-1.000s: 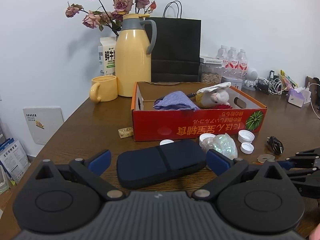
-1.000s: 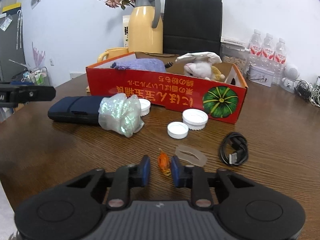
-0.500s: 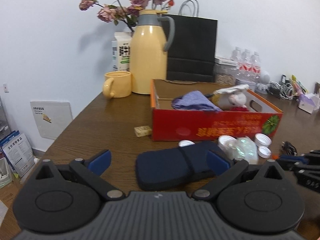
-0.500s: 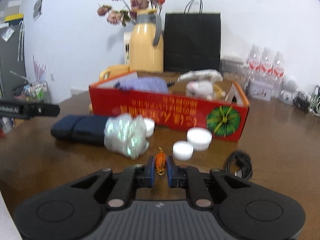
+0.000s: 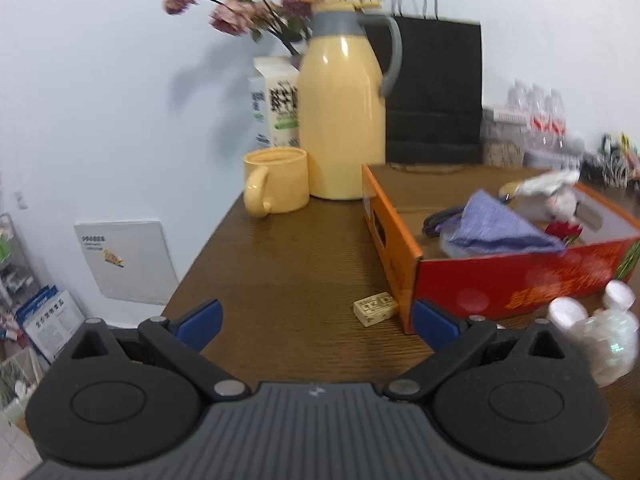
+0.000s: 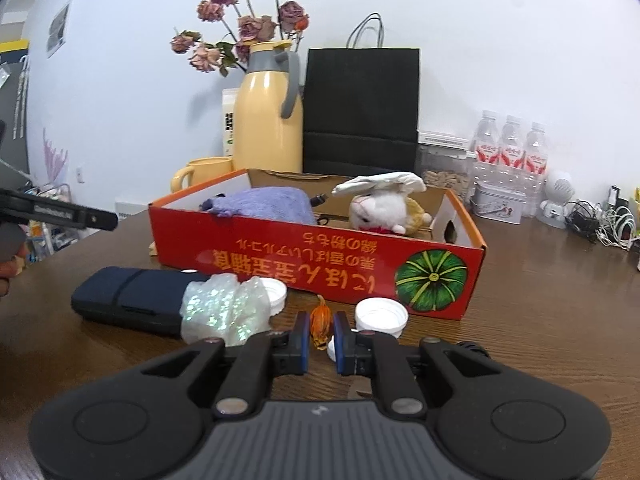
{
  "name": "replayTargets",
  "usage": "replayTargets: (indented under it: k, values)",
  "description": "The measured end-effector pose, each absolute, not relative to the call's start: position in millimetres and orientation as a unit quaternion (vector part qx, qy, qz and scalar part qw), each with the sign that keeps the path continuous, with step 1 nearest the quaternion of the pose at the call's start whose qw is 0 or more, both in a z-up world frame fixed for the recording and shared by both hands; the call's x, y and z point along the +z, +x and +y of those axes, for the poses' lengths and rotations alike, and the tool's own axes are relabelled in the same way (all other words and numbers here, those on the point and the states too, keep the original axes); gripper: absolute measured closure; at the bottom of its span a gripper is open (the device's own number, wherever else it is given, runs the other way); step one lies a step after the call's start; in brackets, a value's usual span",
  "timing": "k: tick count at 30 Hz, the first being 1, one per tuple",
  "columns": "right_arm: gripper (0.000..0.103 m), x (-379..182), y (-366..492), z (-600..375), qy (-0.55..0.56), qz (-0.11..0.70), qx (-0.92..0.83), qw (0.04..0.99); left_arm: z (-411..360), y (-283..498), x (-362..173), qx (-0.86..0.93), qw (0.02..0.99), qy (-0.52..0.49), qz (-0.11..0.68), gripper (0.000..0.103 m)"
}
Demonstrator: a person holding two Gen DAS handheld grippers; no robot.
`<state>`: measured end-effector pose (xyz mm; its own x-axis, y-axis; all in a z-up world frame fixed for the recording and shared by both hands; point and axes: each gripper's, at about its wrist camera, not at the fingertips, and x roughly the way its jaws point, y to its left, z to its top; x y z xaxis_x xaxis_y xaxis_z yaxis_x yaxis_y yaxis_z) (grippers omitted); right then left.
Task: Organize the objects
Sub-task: 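Grasp the small beige block with the left tool while the right tool holds the orange item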
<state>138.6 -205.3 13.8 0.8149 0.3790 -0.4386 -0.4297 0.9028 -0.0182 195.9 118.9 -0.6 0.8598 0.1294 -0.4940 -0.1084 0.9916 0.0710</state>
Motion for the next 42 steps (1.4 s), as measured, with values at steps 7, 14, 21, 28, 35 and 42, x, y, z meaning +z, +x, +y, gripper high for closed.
replayTargets:
  k: [7,14,21,28,35,42]
  values:
    - [0.092,12.2,143.8,-203.5,-0.062,0.228,0.198,0.951,123.9,236.8,-25.0,0.052,0.953,0.062,0.291,0.006]
    - [0.092,10.9,148.4,-204.6,-0.057,0.237,0.189,0.951,129.2,253.2,-32.3,-0.015,0.954,0.073,0.290,0.009]
    - [0.092,9.6,150.8,-204.3,-0.058,0.243,0.183,0.951,140.8,267.2,-35.5,-0.088,0.950,0.054,0.294,0.030]
    - [0.092,8.1,153.8,-204.0,-0.060,0.252,0.174,0.950,160.7,279.0,-37.9,-0.171,0.935,-0.003,0.310,0.064]
    - [0.092,7.3,154.9,-203.1,-0.064,0.256,0.170,0.949,149.5,268.3,-38.4,-0.162,0.938,0.004,0.308,0.081]
    - [0.092,8.5,153.6,-204.9,-0.060,0.251,0.171,0.951,143.9,239.7,-30.7,-0.067,0.957,-0.013,0.283,0.081]
